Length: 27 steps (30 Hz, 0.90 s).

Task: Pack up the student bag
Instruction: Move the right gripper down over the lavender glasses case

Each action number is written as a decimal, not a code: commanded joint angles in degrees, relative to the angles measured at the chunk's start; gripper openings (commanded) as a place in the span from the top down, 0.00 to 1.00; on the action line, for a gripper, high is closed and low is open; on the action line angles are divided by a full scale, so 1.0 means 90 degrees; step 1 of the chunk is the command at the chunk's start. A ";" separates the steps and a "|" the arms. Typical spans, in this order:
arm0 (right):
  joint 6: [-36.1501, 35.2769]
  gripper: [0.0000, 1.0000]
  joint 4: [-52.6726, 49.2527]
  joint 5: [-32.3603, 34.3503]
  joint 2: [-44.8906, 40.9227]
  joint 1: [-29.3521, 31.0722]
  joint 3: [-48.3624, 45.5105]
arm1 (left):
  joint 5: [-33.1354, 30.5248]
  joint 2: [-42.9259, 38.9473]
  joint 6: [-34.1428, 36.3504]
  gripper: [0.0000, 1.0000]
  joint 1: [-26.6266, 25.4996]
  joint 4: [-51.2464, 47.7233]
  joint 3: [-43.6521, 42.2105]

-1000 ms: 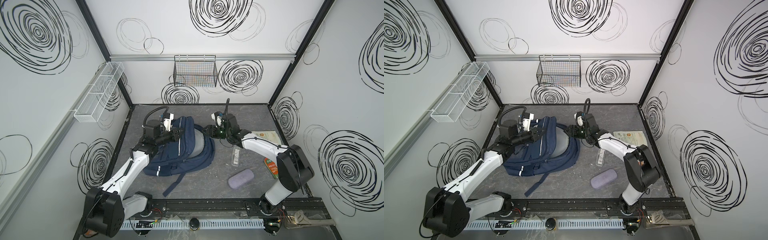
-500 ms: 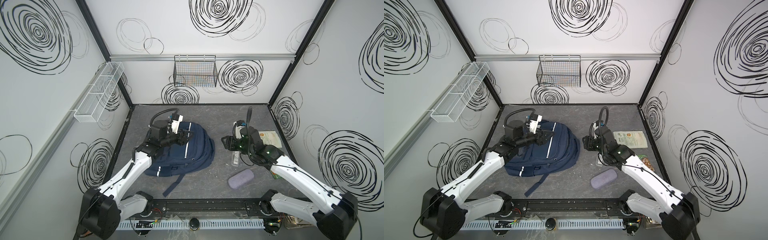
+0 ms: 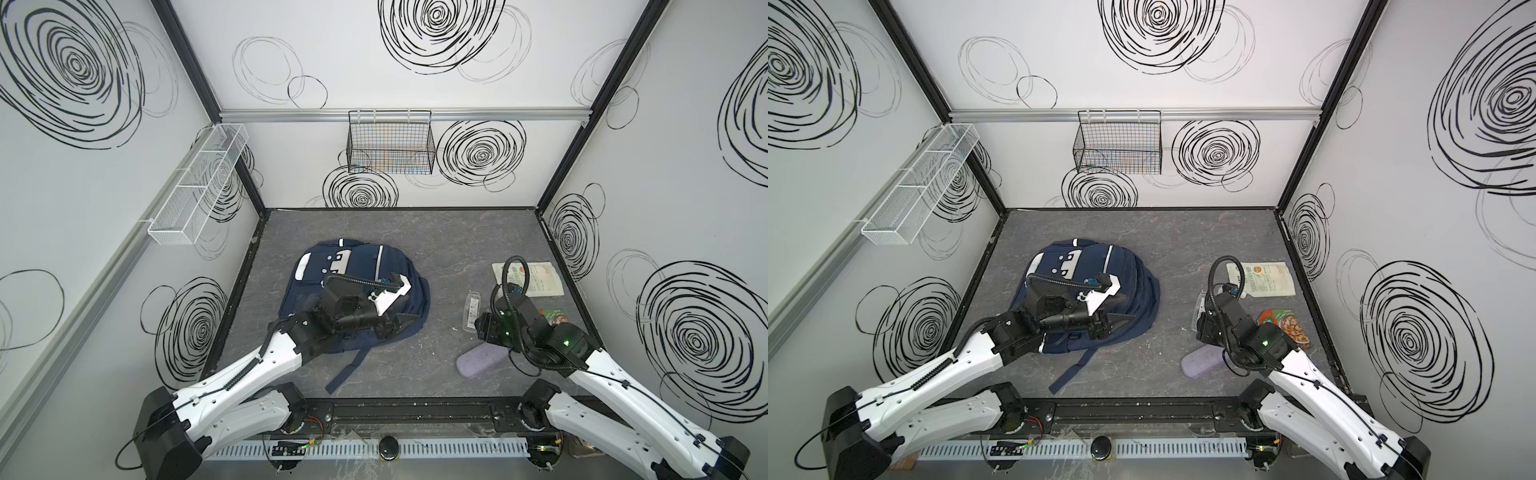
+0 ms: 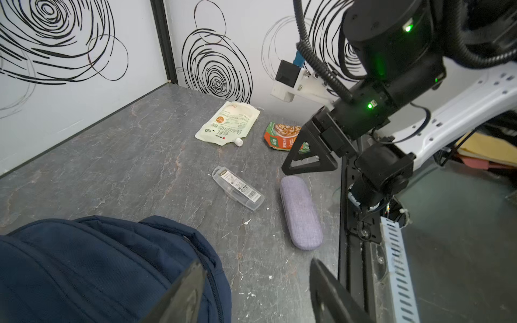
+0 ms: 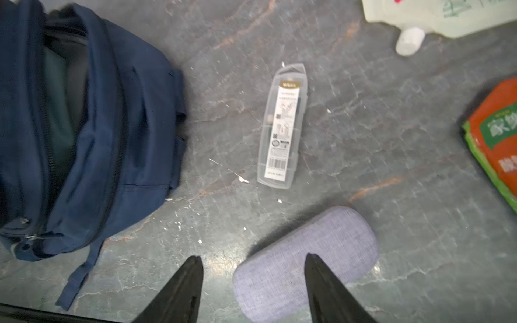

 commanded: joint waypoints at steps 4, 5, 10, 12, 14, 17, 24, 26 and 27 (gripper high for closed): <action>0.0451 0.37 -0.0725 0.0107 -0.0308 0.0066 -0.0237 | -0.1086 -0.0160 0.0379 0.29 -0.0023 0.0137 0.0026; 0.0457 0.37 -0.0792 0.0238 -0.0334 0.0104 -0.0235 | -0.1175 -0.0204 0.0396 0.29 0.0002 0.0158 0.0010; 0.0381 0.32 -0.1124 0.1125 -0.0359 0.0480 0.0098 | -0.0986 -0.0518 0.0276 0.27 0.0242 0.0652 -0.0259; 0.0342 0.27 -0.1050 0.1024 -0.0402 0.0501 0.0034 | -0.0910 -0.0589 0.0112 0.26 0.0359 0.0844 -0.0328; 0.0360 0.22 -0.0984 0.0849 -0.0413 0.0509 -0.0050 | -0.0815 -0.0629 -0.0007 0.26 0.0503 0.1037 -0.0406; 0.0427 0.16 -0.0766 0.0571 -0.0442 0.0504 -0.0202 | -0.0599 -0.0594 -0.0255 0.26 0.0805 0.1317 -0.0501; 0.0635 0.14 -0.0550 0.0366 -0.0422 0.0537 -0.0511 | -0.0742 -0.0597 -0.0628 0.26 0.1379 0.1399 -0.0500; 0.0757 0.15 -0.0606 0.0440 -0.0343 0.0537 -0.0468 | -0.0746 -0.0613 -0.0628 0.25 0.1450 0.1379 -0.0494; 0.0825 0.15 -0.0646 0.0467 -0.0274 0.0536 -0.0440 | -0.0746 -0.0631 -0.0636 0.25 0.1469 0.1358 -0.0491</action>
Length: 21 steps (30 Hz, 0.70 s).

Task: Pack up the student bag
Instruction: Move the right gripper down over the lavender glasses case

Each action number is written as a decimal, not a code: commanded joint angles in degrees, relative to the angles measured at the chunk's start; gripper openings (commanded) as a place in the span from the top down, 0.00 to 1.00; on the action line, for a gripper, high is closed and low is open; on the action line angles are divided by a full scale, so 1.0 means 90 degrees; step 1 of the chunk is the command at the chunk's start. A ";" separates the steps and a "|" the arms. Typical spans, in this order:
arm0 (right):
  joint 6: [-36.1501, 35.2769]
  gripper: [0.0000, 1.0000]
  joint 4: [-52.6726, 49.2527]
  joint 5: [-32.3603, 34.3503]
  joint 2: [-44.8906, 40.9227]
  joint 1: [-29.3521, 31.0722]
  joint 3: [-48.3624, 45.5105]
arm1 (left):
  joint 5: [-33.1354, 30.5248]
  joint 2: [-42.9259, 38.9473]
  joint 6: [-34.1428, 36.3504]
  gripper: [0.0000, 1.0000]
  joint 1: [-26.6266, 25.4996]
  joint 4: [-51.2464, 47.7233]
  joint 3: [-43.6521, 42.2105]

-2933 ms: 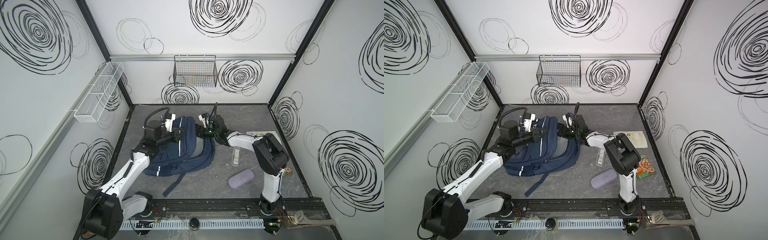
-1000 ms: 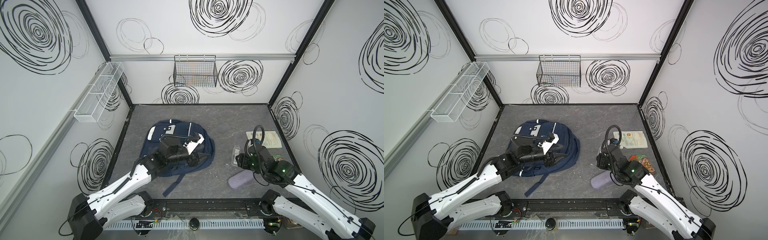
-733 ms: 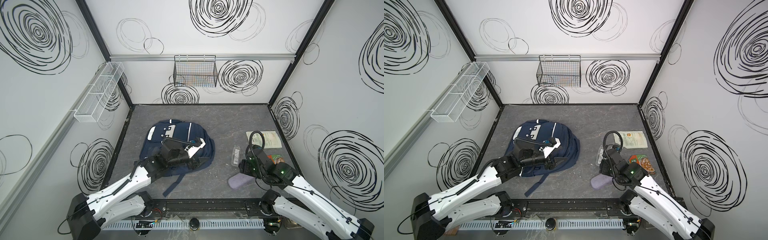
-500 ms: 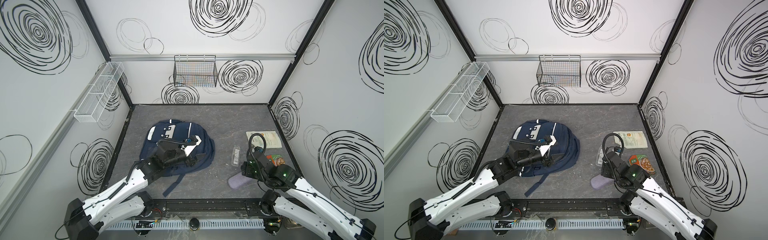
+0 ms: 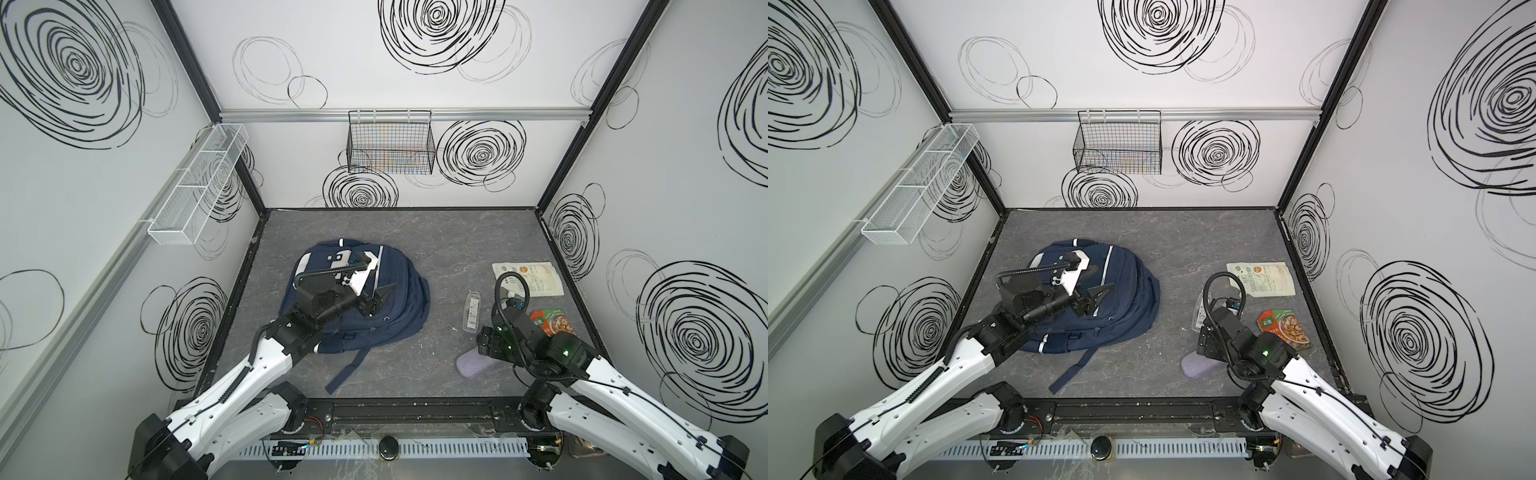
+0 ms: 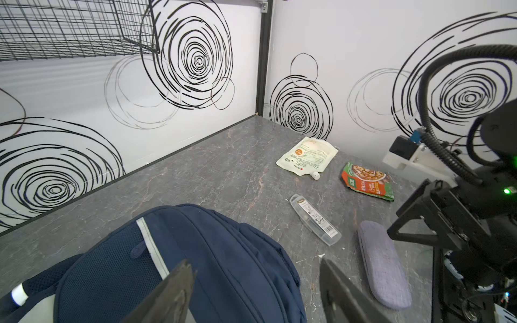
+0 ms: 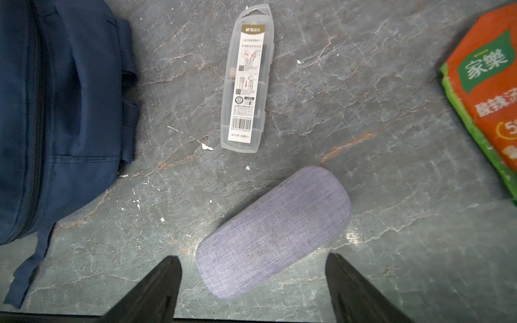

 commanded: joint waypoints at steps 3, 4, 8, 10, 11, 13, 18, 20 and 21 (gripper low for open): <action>0.0616 0.16 -0.0193 0.0188 0.0345 0.0072 0.0131 | 0.0025 -0.0091 -0.0119 0.25 0.0080 0.0323 -0.0013; 0.0754 0.16 -0.0213 0.0174 0.0418 0.0089 0.0176 | 0.0073 -0.0072 -0.0131 0.25 0.0080 0.0313 0.0002; 0.1163 0.15 0.0099 -0.0323 0.0445 0.0102 0.0002 | 0.0201 0.0021 -0.0194 0.25 0.0085 0.0293 0.0027; 0.1456 0.15 0.0443 -0.0773 0.0339 0.0101 -0.0370 | 0.0212 0.0041 -0.0199 0.24 0.0088 0.0297 0.0031; 0.1571 0.14 0.0550 -0.0909 0.0299 0.0102 -0.0515 | 0.0195 0.0041 -0.0199 0.25 0.0087 0.0293 0.0027; 0.1817 0.14 0.0680 -0.1085 0.0178 0.0101 -0.0739 | 0.0158 0.0043 -0.0185 0.25 0.0090 0.0275 0.0027; 0.2708 0.00 0.0444 -0.0951 0.0011 0.0099 -0.1179 | 0.0138 -0.0018 -0.0170 0.25 0.0085 0.0235 0.0046; 0.2794 0.00 0.0424 -0.0849 0.0042 0.0102 -0.1139 | 0.0163 -0.0059 -0.0160 0.25 0.0074 0.0243 0.0029; 0.2834 0.00 0.0424 -0.0736 0.0065 0.0101 -0.1074 | 0.0163 -0.0070 -0.0141 0.25 0.0075 0.0254 0.0012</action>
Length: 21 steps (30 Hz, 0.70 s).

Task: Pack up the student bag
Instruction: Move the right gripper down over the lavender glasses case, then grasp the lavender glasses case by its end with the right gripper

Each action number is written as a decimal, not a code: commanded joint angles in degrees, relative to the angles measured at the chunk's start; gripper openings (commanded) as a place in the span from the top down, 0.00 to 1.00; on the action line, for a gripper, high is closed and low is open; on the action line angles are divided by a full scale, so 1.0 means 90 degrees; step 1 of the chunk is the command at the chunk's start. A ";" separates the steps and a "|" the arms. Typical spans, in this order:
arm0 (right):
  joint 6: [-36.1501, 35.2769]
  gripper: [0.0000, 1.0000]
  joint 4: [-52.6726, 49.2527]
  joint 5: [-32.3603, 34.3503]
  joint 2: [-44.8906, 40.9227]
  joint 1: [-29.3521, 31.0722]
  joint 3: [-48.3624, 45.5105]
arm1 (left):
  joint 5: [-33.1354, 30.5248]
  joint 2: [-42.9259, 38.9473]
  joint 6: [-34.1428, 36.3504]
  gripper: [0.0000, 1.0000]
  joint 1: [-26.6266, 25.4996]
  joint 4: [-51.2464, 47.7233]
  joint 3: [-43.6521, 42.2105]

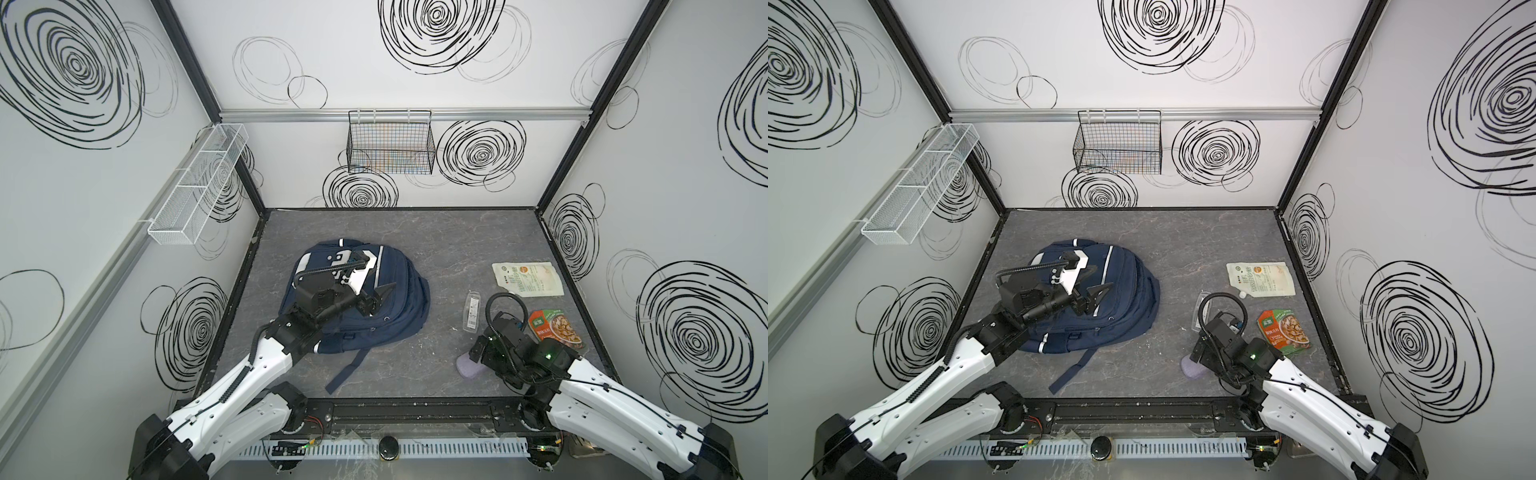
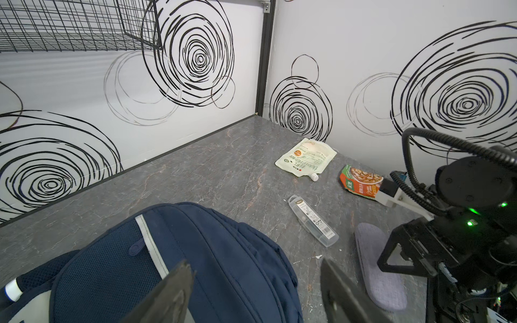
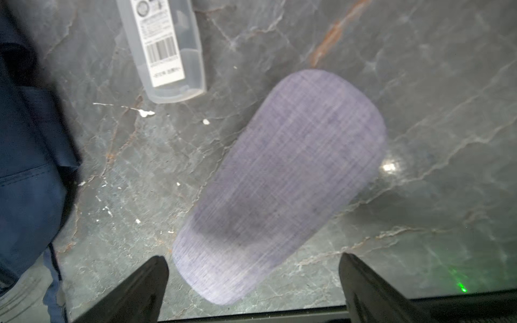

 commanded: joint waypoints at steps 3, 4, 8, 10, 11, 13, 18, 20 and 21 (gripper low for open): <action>0.0509 0.00 -0.0025 0.0442 0.0119 0.0037 0.0179 | 0.0061 -0.0029 -0.0012 0.25 0.0029 0.0239 0.0041; 0.0510 0.00 0.0019 0.0458 0.0189 0.0027 0.0156 | 0.0061 -0.0034 -0.0012 0.25 0.0024 0.0227 0.0041; 0.0418 0.00 0.0462 0.0251 0.0483 0.0024 0.0002 | -0.0020 -0.0079 0.0065 0.25 0.0000 0.0203 0.0019; 0.0209 0.00 0.0704 0.0231 0.0689 0.0007 0.0045 | -0.0067 -0.0060 0.0079 0.25 0.0007 0.0213 0.0014; 0.0092 0.00 0.0812 0.0238 0.0773 -0.0011 0.0065 | -0.0066 -0.0047 0.0067 0.25 0.0019 0.0214 0.0017; -0.0102 0.00 0.0967 0.0271 0.0965 -0.0053 0.0066 | -0.0018 -0.0044 0.0038 0.25 0.0024 0.0213 0.0036; -0.0168 0.00 0.1193 0.0087 0.1354 -0.0157 -0.0231 | -0.0070 -0.0111 0.0064 0.25 0.0019 0.0202 0.0029; -0.0180 0.00 0.1221 -0.0023 0.1460 -0.0200 -0.0300 | -0.0086 -0.0122 0.0074 0.25 0.0016 0.0202 0.0017; -0.0213 0.00 0.1221 -0.0069 0.1505 -0.0229 -0.0318 | -0.0077 -0.0127 0.0057 0.25 0.0020 0.0200 0.0026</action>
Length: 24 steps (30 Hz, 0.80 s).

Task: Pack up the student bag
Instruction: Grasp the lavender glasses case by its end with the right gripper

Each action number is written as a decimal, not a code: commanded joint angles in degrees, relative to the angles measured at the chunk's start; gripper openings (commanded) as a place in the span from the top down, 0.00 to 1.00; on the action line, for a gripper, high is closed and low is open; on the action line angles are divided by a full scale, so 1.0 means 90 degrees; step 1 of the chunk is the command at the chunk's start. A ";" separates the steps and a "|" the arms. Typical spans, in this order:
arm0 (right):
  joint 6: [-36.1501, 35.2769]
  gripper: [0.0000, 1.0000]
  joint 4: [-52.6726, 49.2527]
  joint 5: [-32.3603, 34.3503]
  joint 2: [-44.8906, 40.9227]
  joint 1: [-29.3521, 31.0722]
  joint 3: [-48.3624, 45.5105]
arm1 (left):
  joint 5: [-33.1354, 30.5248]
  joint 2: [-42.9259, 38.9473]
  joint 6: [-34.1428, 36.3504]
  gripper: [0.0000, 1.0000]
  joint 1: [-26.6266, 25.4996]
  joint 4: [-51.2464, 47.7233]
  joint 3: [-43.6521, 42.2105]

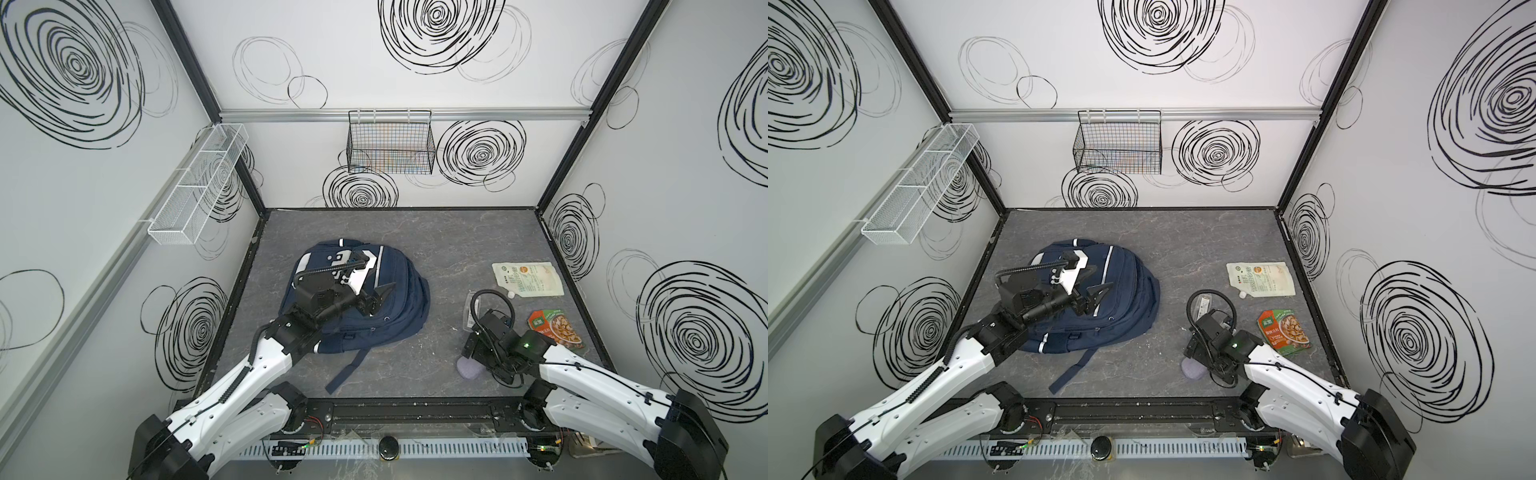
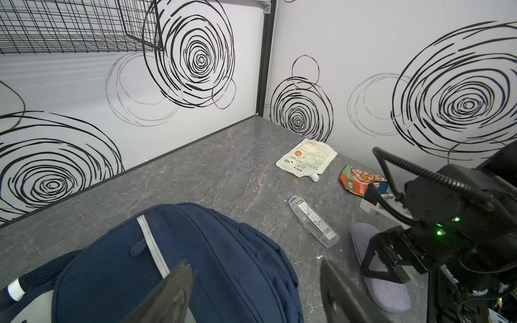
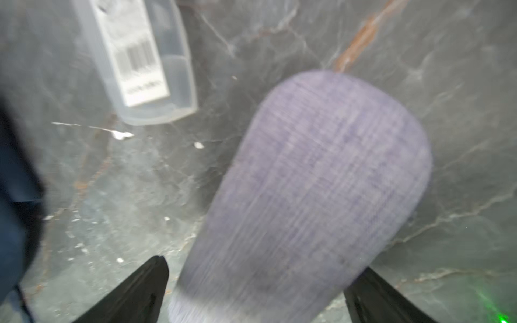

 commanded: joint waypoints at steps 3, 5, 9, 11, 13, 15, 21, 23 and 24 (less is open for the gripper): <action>-0.0336 0.00 0.0141 -0.0151 0.0204 -0.0216 -0.0155 | 0.0004 -0.0134 0.0044 0.25 0.0021 0.0194 0.0047; -0.0517 0.00 0.0217 -0.0226 0.0266 -0.0359 -0.0181 | -0.0019 -0.0171 0.0041 0.25 0.0021 0.0208 0.0029; -0.0805 0.09 0.0224 -0.0250 0.0432 -0.0652 -0.0215 | 0.0029 -0.0128 -0.0043 0.25 0.0022 0.0251 0.0012; -0.0970 0.13 0.0267 -0.0392 0.0497 -0.0876 -0.0267 | 0.0173 -0.0133 -0.0105 0.20 0.0040 0.0303 0.0012; -0.1214 0.19 0.0361 -0.0593 0.0561 -0.1122 -0.0268 | 0.0273 -0.0143 -0.0204 0.19 0.0070 0.0440 -0.0058; -0.1305 0.20 0.0317 -0.0587 0.0599 -0.1214 -0.0277 | 0.0283 -0.0107 -0.0204 0.19 0.0069 0.0405 -0.0053; -0.1226 0.37 0.0289 -0.0551 0.0078 -0.1280 -0.0472 | 0.0258 -0.0072 -0.0160 0.19 0.0051 0.0245 0.0025; -0.1269 0.44 0.0270 -0.0488 -0.0181 -0.1314 -0.0416 | 0.0250 -0.0035 -0.0151 0.19 0.0050 0.0216 0.0026; -0.1302 0.46 0.0233 -0.0420 -0.0323 -0.1320 -0.0365 | 0.0239 -0.0001 -0.0146 0.19 0.0051 0.0183 0.0036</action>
